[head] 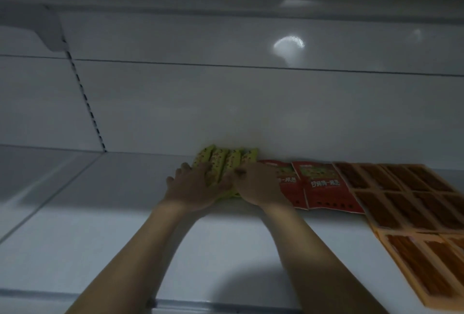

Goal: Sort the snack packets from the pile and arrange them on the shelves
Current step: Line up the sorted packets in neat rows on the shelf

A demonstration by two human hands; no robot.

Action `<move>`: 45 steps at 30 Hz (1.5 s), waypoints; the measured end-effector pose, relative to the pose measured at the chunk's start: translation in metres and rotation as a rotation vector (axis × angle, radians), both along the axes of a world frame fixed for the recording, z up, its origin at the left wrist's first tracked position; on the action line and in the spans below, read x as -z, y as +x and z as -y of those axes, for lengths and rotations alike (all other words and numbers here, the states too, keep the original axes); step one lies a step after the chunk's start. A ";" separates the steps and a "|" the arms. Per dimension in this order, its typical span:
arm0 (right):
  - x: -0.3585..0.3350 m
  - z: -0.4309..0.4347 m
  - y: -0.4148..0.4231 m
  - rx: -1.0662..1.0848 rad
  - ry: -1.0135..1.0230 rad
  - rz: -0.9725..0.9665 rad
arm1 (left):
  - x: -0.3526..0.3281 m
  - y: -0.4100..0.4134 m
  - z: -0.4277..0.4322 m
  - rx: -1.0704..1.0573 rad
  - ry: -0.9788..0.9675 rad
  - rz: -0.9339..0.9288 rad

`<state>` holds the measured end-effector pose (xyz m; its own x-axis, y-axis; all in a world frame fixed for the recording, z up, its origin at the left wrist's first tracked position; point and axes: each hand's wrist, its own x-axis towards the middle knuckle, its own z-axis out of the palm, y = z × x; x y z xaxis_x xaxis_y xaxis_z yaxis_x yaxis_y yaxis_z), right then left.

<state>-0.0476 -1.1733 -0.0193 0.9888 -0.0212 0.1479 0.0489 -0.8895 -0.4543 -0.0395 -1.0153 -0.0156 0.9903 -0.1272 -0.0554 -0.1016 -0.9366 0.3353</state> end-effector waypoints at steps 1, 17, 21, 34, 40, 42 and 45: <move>0.002 -0.003 0.000 0.013 0.023 0.020 | 0.000 0.002 -0.004 0.011 -0.013 -0.003; 0.005 -0.047 0.000 0.037 0.035 -0.066 | 0.004 0.016 -0.039 0.019 0.163 0.014; -0.004 -0.007 -0.014 0.101 -0.068 -0.014 | -0.010 0.009 -0.021 0.061 0.136 0.135; 0.005 0.118 -0.049 0.370 -0.201 -0.203 | 0.016 -0.021 0.126 0.469 0.119 0.135; 0.013 0.122 -0.043 0.329 -0.156 -0.180 | 0.026 -0.024 0.124 0.296 0.124 0.113; 0.018 0.124 -0.042 0.331 -0.136 -0.154 | 0.030 -0.027 0.123 0.263 0.121 0.111; 0.025 0.127 -0.040 0.346 -0.105 -0.155 | 0.033 -0.028 0.124 0.242 0.136 0.138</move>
<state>-0.0873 -1.3001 -0.0443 0.9366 -0.3501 0.0163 -0.3244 -0.8833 -0.3385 -0.0679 -1.1396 -0.0486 0.9315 -0.3610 0.0443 -0.3630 -0.9151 0.1757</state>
